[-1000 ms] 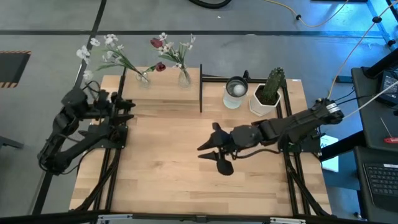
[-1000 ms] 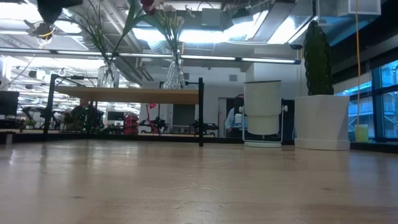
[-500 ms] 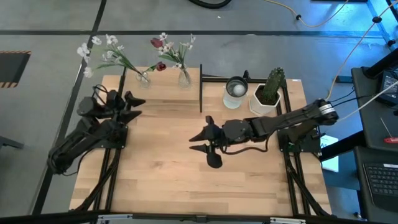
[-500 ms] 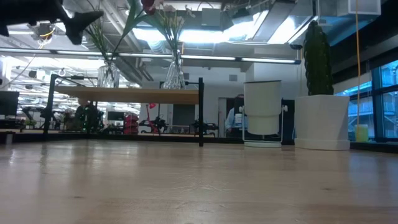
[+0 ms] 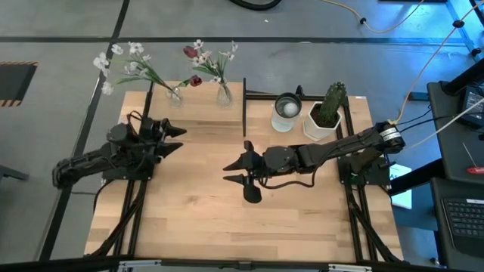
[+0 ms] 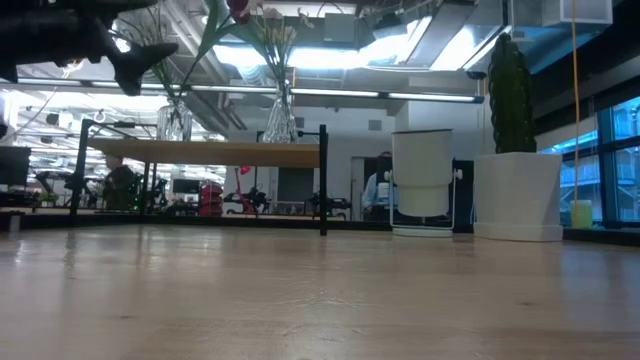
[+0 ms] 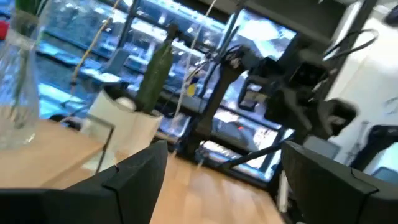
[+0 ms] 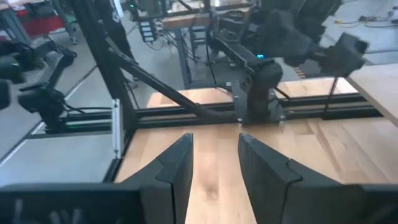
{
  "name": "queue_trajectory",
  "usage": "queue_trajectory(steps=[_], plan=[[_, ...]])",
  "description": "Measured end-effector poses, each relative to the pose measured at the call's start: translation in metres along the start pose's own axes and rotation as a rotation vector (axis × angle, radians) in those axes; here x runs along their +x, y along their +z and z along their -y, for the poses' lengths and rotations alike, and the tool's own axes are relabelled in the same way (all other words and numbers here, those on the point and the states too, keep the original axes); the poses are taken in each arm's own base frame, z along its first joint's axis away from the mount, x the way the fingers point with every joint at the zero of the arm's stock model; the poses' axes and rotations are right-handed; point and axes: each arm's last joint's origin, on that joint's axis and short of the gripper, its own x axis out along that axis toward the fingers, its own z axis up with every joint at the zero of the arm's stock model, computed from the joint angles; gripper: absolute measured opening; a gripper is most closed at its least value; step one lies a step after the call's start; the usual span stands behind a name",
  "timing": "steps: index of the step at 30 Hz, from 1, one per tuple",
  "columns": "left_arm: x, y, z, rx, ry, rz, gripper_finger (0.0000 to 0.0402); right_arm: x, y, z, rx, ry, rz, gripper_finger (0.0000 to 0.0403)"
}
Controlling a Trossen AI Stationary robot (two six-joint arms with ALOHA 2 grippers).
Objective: Pick and place flowers into a vace then onto a shelf
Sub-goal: Return to Home Position
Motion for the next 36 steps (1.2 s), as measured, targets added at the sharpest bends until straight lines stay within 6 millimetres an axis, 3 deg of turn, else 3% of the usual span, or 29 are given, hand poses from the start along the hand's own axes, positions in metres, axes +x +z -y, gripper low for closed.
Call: queue_trajectory(steps=[14,19,27,32,36], plan=[[0.009,-0.020,0.014,0.087,0.054,-0.046,0.0306,0.000,0.001,0.000,-0.034,-0.010,0.018,0.0130],[0.009,-0.040,0.010,0.077,0.020,0.020,0.0306,0.000,0.001,0.000,-0.034,-0.010,0.020,0.0130],[0.008,-0.049,0.006,0.083,0.059,-0.027,0.0306,0.000,0.000,0.000,-0.035,-0.011,0.008,0.0130],[0.008,-0.049,0.006,0.114,0.060,-0.031,0.0306,-0.010,-0.024,0.007,-0.001,0.013,0.040,0.0130],[0.008,-0.052,0.005,0.121,0.064,-0.060,0.0306,-0.039,-0.043,0.014,0.019,0.069,0.180,0.0130]])
